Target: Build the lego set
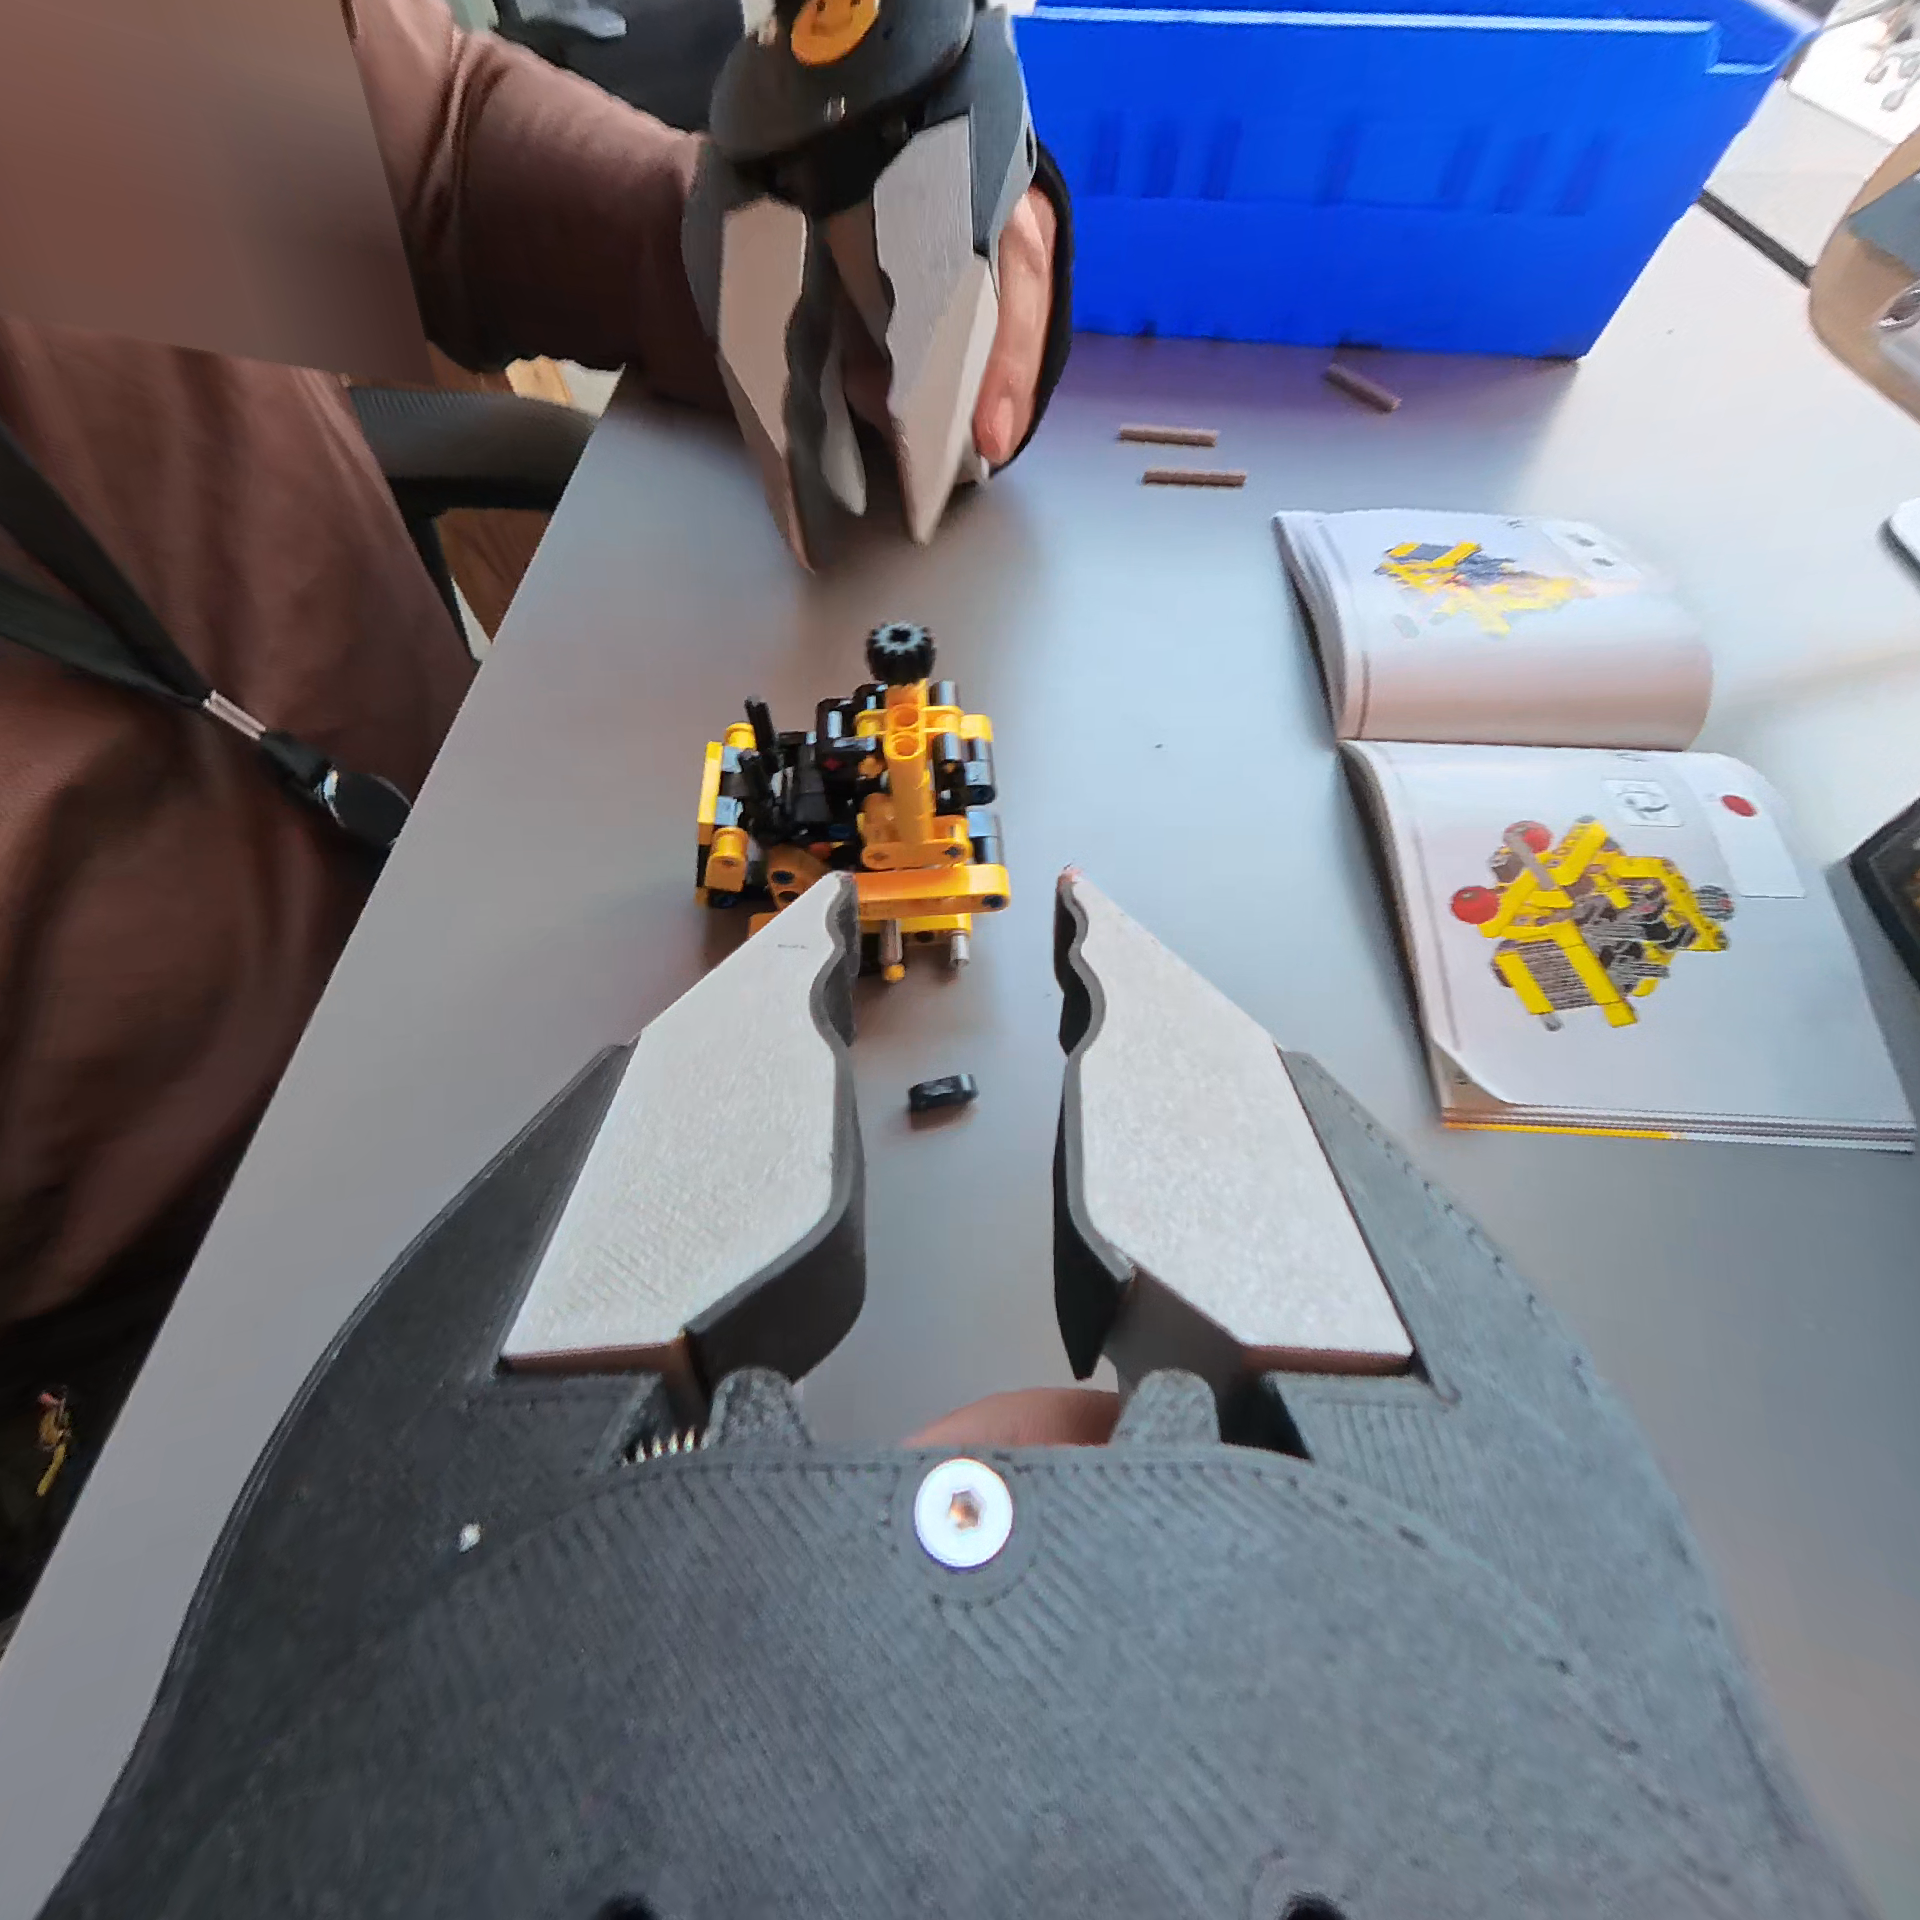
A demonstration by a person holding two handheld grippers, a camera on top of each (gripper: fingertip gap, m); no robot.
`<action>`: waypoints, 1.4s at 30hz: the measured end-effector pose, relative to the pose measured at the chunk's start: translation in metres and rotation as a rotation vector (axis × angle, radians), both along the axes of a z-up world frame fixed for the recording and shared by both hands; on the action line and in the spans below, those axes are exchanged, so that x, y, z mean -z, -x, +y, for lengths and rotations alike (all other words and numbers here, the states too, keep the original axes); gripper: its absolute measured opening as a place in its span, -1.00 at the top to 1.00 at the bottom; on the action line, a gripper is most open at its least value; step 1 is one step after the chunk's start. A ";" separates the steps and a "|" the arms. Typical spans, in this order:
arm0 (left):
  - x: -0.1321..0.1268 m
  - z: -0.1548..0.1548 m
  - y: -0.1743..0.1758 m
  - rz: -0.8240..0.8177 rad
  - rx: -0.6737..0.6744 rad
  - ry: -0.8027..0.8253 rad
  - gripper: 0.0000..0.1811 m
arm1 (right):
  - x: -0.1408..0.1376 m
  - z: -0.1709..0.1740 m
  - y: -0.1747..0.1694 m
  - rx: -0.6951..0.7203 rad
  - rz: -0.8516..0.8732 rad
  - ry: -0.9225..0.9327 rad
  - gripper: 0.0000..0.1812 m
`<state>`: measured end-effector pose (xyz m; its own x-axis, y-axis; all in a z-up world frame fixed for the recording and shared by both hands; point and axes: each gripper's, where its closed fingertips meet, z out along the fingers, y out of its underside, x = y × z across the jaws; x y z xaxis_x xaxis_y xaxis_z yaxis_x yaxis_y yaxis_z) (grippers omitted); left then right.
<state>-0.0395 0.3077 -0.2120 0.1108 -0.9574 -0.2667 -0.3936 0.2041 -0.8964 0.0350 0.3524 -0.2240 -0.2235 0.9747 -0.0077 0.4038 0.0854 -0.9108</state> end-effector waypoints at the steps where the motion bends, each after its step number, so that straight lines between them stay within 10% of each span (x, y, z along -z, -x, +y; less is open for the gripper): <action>1: -0.002 -0.002 -0.003 -0.014 0.000 0.022 0.73 | 0.001 -0.001 0.001 0.002 -0.007 -0.008 0.62; 5: 0.010 0.006 -0.020 0.048 -0.123 0.148 0.39 | 0.004 0.000 0.005 0.020 -0.024 -0.034 0.56; 28: 0.042 0.018 0.010 0.204 -0.226 0.384 0.48 | 0.004 -0.011 0.040 0.035 0.001 -0.181 0.81; 42: 0.050 0.041 0.031 0.243 -0.322 0.383 0.46 | 0.003 0.026 0.062 0.342 -0.028 -0.255 0.81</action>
<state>-0.0710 0.3488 -0.2618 0.3925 -0.9189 0.0399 -0.5865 -0.2835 -0.7587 -0.0268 0.3779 -0.2273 0.1093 0.9641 0.2421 0.4727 0.1638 -0.8659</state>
